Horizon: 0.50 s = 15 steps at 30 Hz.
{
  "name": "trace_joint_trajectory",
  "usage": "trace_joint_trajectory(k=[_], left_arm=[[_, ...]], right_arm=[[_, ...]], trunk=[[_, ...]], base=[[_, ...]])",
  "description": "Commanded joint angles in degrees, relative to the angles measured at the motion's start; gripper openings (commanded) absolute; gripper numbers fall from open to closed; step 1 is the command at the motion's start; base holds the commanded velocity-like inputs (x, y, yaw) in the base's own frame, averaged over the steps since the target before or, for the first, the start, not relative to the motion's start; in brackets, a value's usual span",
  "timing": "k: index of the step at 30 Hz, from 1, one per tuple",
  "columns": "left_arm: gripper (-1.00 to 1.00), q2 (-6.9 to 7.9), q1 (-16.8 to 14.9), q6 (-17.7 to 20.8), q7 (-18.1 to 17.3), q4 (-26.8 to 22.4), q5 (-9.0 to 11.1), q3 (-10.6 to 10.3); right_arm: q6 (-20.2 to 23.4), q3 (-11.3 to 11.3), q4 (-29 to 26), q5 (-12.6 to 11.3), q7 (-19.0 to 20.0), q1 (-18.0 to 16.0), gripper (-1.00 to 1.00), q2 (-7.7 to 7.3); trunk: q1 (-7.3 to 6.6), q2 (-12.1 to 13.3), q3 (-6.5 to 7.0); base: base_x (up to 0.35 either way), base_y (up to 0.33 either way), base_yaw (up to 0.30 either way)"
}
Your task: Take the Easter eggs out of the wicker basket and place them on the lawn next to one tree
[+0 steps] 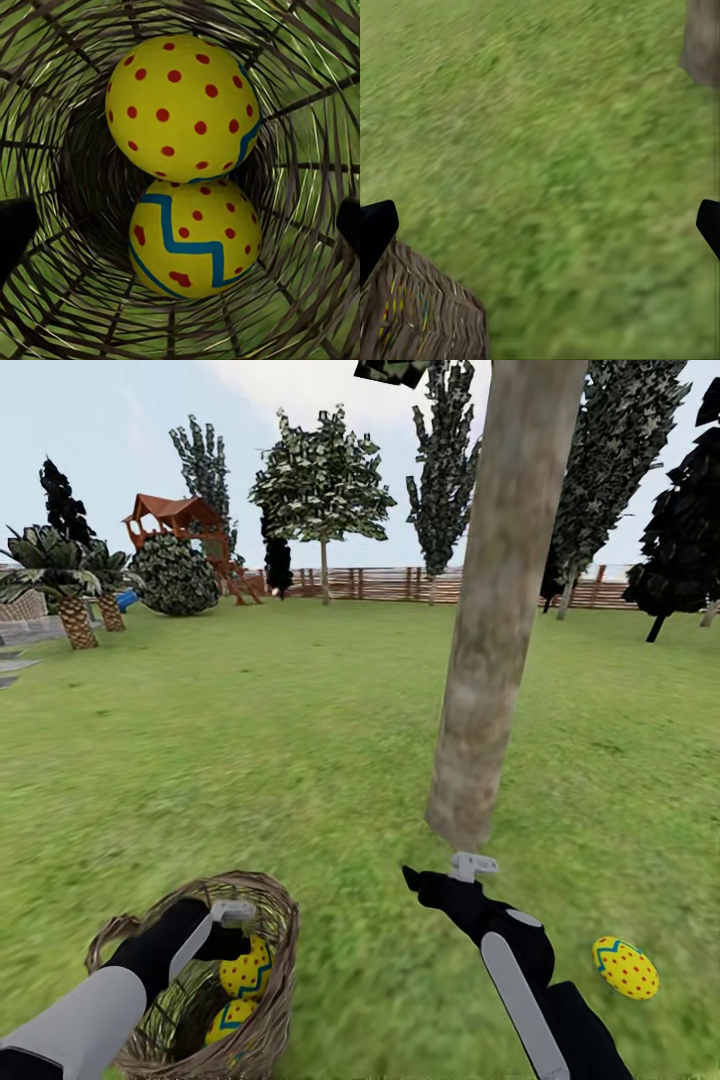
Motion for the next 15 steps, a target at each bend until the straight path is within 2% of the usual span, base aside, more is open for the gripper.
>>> trace_joint_trajectory(k=[1,6,15], left_arm=[[1.00,0.08,-0.03,0.16,-0.10,-0.10,0.07,-0.34],[1.00,0.09,-0.08,-0.04,-0.10,-0.23,0.09,-0.34],[1.00,0.30,-0.44,-2.18,-0.10,-0.11,0.09,-0.28]], right_arm=[[0.18,-0.12,-0.07,-0.61,-0.14,-0.06,1.00,-0.02],[0.29,-0.44,-0.07,-0.60,1.50,-0.09,1.00,-0.10],[0.44,-0.53,-0.07,-0.60,2.17,-0.08,1.00,-0.11]], trunk=[[0.01,-0.05,-0.29],[0.14,-0.11,-1.40],[0.37,-0.23,-3.39]], base=[[0.000,0.000,0.000],[0.000,0.000,0.000],[0.000,0.000,0.000]])
